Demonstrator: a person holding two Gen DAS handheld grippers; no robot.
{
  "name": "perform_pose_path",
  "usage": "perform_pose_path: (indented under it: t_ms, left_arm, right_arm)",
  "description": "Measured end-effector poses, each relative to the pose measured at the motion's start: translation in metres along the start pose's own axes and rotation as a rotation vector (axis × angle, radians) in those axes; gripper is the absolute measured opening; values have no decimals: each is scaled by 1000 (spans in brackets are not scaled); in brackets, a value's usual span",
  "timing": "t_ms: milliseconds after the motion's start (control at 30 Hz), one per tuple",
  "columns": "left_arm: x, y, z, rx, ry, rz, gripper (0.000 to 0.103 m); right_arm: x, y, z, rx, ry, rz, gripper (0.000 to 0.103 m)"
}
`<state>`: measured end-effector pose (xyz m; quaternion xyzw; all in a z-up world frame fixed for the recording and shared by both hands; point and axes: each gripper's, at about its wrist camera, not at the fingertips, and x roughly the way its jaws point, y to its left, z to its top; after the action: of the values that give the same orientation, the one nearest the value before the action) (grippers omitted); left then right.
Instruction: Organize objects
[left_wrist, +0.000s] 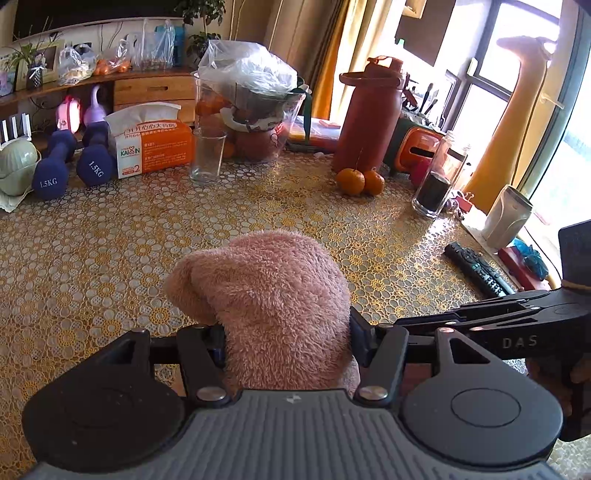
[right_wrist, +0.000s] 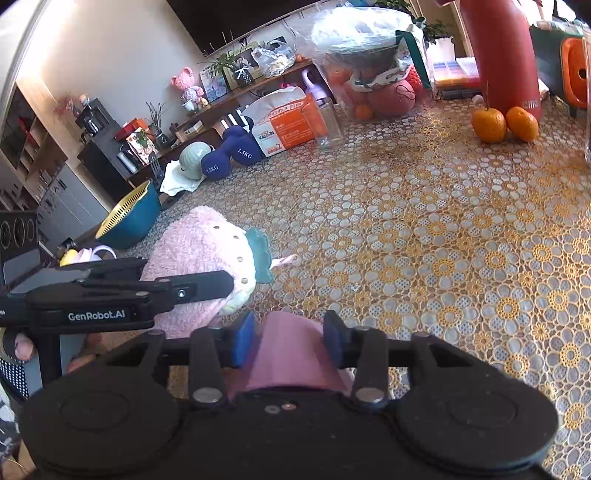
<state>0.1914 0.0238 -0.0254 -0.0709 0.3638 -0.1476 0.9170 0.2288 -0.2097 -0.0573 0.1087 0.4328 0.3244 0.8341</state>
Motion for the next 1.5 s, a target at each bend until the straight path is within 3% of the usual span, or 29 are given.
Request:
perform_pose_path:
  t_ms: [33, 267, 467, 667, 867, 1067, 1200, 1300, 1500]
  left_arm:
    - [-5, -2, -1, -3, -12, -4, 59]
    - [-27, -24, -22, -24, -35, -61, 59]
    - [-48, -55, -39, 33, -49, -111, 59]
    - [-50, -78, -39, 90, -48, -164, 59]
    - [-37, -109, -46, 214, -18, -191, 59]
    - [-20, -112, -48, 231, 27, -175, 59]
    - [-18, -113, -48, 242, 30, -183, 59]
    - [-17, -114, -51, 272, 15, -164, 59]
    - [-6, -91, -45, 234, 8, -69, 59]
  right_arm:
    - [0, -1, 1, 3, 1, 3, 21]
    - [2, -6, -7, 13, 1, -24, 25]
    - [-23, -8, -9, -10, -46, -57, 37]
    - [-77, -13, -31, -29, -80, -102, 49]
    - [-104, -3, -73, -76, -35, -18, 49]
    - [-74, 17, -90, -114, -27, 20, 44]
    - [-61, 17, -90, -88, -45, 26, 17]
    - [-55, 15, -92, -62, -67, -8, 4]
    - [-56, 7, -95, -23, -98, 12, 3]
